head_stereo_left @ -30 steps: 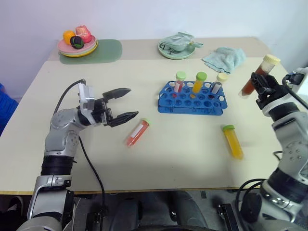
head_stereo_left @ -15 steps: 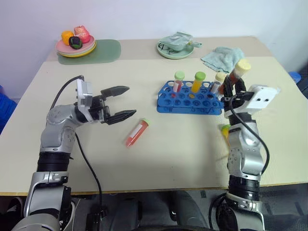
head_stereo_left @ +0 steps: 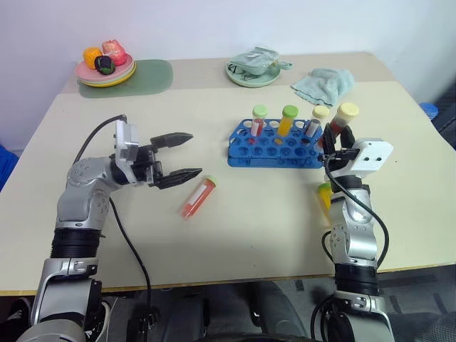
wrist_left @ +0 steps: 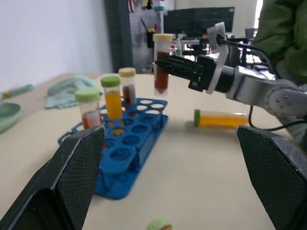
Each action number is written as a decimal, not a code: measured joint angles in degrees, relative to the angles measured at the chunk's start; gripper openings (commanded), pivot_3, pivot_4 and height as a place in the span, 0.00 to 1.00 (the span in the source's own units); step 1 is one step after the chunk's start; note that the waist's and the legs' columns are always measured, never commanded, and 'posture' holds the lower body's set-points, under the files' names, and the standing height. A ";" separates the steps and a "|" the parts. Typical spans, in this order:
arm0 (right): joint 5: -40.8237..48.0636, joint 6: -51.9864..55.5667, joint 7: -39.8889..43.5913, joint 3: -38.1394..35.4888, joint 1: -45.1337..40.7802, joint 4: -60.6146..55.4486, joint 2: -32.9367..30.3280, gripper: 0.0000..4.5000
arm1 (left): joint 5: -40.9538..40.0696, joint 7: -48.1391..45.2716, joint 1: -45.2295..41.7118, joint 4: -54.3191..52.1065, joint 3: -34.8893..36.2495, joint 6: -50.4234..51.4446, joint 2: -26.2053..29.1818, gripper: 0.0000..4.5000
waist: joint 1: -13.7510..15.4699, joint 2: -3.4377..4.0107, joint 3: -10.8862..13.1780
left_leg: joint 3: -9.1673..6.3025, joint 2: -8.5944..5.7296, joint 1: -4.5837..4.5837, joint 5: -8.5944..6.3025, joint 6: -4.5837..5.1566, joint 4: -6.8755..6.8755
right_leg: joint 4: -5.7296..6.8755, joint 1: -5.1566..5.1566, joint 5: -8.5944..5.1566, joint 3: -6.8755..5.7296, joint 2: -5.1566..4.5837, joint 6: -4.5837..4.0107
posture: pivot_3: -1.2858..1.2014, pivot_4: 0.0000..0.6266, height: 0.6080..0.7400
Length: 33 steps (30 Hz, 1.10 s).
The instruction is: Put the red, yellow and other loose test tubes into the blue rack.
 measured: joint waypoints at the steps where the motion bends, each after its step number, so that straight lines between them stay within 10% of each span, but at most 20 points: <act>1: -0.09 -0.48 0.01 0.14 -0.16 0.72 -0.16 0.26 | 0.10 0.00 0.00 -0.19 -0.03 0.22 0.14 1.00 | 0.00 0.00 0.00 | 0.00 0.00 0.00 0.00 0.00 0.00 | 0.02 0.00 0.00 0.00 0.00 0.00 | 0.52 0.24 1.00; 33: -0.56 -3.28 -0.99 2.19 -2.04 8.30 -2.61 0.26 | 0.12 -0.30 1.11 -1.69 0.08 2.26 0.76 1.00 | 0.01 0.00 0.00 | 0.05 -0.02 0.02 0.01 -0.01 0.04 | 0.39 -0.07 0.00 0.04 -0.03 -0.01 | 0.52 0.24 1.00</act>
